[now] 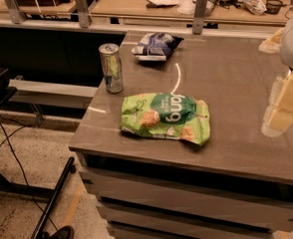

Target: Pick green rice chip bag

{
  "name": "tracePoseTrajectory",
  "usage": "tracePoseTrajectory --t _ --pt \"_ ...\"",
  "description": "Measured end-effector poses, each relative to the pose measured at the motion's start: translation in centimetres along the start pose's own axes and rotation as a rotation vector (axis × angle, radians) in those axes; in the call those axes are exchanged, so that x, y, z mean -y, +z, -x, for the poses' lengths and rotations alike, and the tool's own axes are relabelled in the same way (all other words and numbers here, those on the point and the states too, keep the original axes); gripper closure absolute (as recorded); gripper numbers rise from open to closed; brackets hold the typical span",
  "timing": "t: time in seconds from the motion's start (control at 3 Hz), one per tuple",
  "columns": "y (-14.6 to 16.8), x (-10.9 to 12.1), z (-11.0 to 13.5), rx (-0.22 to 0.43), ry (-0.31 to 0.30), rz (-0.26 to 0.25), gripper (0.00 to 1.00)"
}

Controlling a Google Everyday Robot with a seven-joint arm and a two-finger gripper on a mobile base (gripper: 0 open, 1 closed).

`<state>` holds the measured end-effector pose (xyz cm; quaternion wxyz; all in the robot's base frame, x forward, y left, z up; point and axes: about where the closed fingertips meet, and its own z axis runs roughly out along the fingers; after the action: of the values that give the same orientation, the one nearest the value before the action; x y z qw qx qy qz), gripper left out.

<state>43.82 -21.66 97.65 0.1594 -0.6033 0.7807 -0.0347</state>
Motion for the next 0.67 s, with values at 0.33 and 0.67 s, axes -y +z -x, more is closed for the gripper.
tracePoseTrajectory --t 0.33,0.67 --pt "0.0 0.0 0.0 -0.001 0.0 -0.001 0.0" --pt "0.9 0.3 1.5 -0.033 -0.01 -0.023 0.0"
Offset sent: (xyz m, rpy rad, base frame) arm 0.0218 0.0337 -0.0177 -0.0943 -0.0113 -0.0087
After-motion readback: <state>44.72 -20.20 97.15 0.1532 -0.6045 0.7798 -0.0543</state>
